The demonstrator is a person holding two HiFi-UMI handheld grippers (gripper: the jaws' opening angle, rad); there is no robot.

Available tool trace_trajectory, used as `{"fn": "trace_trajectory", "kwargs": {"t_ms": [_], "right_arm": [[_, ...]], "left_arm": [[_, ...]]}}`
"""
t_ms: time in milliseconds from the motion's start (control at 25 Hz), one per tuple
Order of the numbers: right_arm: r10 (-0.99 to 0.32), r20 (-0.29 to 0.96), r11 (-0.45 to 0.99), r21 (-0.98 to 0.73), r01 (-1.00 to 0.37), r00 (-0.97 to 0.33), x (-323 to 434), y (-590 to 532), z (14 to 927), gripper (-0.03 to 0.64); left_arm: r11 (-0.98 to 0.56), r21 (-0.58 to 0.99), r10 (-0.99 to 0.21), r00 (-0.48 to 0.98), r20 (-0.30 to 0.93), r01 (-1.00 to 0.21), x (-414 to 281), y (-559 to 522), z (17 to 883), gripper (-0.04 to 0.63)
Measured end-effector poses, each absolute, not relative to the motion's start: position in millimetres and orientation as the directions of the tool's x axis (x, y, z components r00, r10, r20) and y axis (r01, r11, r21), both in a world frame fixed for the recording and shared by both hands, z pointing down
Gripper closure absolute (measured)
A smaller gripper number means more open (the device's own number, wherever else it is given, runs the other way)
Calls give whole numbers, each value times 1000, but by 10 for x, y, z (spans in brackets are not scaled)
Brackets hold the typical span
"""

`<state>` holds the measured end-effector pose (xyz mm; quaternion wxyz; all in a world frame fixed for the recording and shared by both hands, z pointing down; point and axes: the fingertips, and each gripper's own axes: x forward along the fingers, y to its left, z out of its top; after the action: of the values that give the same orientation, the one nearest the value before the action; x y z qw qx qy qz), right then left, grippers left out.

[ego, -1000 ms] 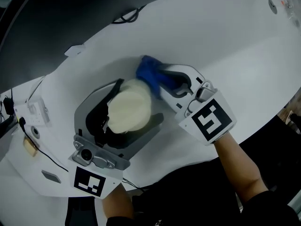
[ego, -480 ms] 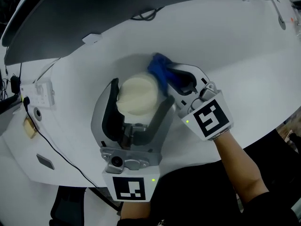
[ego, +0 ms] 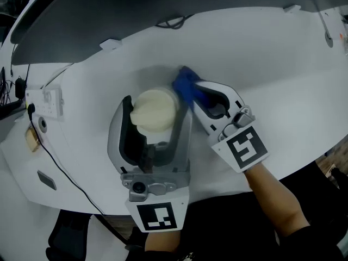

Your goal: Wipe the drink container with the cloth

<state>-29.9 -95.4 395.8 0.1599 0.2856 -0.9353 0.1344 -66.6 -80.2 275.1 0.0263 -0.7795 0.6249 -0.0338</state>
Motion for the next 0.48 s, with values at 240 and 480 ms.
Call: {"fn": "trace_trajectory", "kwargs": {"t_ms": [240, 480], "right_arm": [[-492, 132, 821, -259, -509, -860, 44, -1109, 2933, 574], [-306, 65, 932, -182, -313, -950, -188, -1026, 2621, 574]], "left_arm": [[-578, -91, -812, 583, -30, -811, -590, -792, 2715, 310], [-658, -47, -748, 660, -68, -751, -573, -835, 2697, 310]]}}
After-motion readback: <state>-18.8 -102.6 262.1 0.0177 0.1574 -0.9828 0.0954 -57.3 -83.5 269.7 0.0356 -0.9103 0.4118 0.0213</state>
